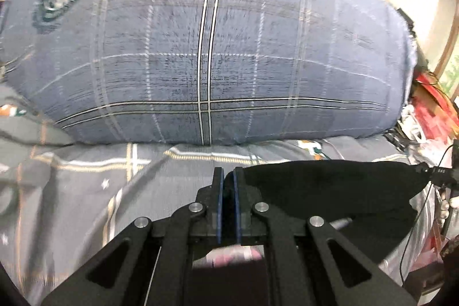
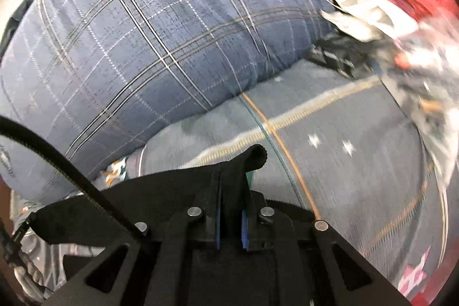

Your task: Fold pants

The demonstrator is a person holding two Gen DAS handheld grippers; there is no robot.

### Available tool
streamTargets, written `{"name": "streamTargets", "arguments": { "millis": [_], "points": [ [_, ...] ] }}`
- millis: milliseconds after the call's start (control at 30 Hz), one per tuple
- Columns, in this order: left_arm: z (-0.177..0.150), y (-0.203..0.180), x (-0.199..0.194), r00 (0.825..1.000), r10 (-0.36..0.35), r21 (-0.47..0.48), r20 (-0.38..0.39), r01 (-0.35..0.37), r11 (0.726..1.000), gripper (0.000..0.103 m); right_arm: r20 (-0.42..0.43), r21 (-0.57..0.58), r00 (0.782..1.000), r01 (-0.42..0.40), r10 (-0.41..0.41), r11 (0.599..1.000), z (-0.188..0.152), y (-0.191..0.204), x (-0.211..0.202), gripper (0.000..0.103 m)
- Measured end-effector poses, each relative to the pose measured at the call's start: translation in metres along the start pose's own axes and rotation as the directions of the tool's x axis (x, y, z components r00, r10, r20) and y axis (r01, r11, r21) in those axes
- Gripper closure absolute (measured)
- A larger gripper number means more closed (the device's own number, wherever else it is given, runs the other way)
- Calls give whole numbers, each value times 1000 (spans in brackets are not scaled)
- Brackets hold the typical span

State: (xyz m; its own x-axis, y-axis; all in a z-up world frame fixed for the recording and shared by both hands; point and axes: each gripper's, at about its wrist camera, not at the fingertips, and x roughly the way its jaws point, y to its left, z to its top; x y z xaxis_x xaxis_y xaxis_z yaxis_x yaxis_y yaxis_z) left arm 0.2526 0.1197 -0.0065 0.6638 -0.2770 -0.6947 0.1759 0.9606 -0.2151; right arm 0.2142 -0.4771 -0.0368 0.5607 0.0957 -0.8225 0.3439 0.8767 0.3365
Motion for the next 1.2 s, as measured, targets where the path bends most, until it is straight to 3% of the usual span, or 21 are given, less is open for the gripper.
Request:
{"name": "streamTargets", "arguments": {
  "millis": [233, 333, 400, 433, 500, 567, 667, 733, 800, 833, 933, 1000, 1100, 1200],
  "points": [
    [-81, -9, -63, 998, -22, -5, 65, 23, 1000, 97, -26, 110, 995, -93, 97, 990, -68, -49, -26, 93],
    [-118, -1, -67, 999, -22, -2, 45, 23, 1000, 96, -43, 149, 991, -121, 128, 981, -98, -68, -26, 92],
    [-148, 11, -66, 1000, -15, -18, -20, 15, 1000, 94, -45, 177, 990, -127, 137, 976, -115, -80, -25, 90],
    [-156, 15, -66, 999, -12, -27, -35, 11, 1000, 93, -41, 191, 989, -130, 141, 973, -121, -84, -26, 87],
    [-177, 31, -66, 997, 24, -60, -72, -28, 998, 93, -30, 221, 990, -127, 137, 967, -130, -93, -29, 65],
    [-191, 52, -77, 996, 40, -122, -83, -50, 991, 93, -27, 233, 992, -112, 122, 966, -135, -97, -32, 63],
    [-193, 74, -92, 997, 44, -191, -66, -56, 980, 93, -10, 247, 994, -100, 106, 964, -136, -101, -42, 62],
    [-188, 82, -98, 998, 39, -223, -51, -49, 973, 87, 11, 236, 997, -77, 76, 969, -134, -101, -52, 62],
    [-181, 87, -96, 999, 18, -254, -49, -30, 967, 67, 34, 217, 998, -58, 52, 974, -133, -99, -61, 58],
    [-177, 87, -92, 998, 0, -270, -58, -16, 963, 64, 44, 205, 998, -50, 42, 978, -132, -96, -64, 56],
    [-165, 80, -68, 989, -108, -324, -103, 70, 943, 62, 57, 178, 998, -47, 38, 983, -128, -85, -67, 51],
    [-160, 68, -46, 971, -180, -360, -154, 115, 926, 62, 47, 179, 997, -66, 58, 982, -126, -80, -63, 51],
    [-162, 53, -30, 948, -229, -389, -223, 129, 912, 62, 36, 188, 997, -76, 70, 979, -127, -73, -59, 46],
    [-168, 49, -24, 942, -202, -409, -267, 79, 909, 60, 43, 172, 997, -75, 69, 982, -129, -69, -60, 44]
  ]
}}
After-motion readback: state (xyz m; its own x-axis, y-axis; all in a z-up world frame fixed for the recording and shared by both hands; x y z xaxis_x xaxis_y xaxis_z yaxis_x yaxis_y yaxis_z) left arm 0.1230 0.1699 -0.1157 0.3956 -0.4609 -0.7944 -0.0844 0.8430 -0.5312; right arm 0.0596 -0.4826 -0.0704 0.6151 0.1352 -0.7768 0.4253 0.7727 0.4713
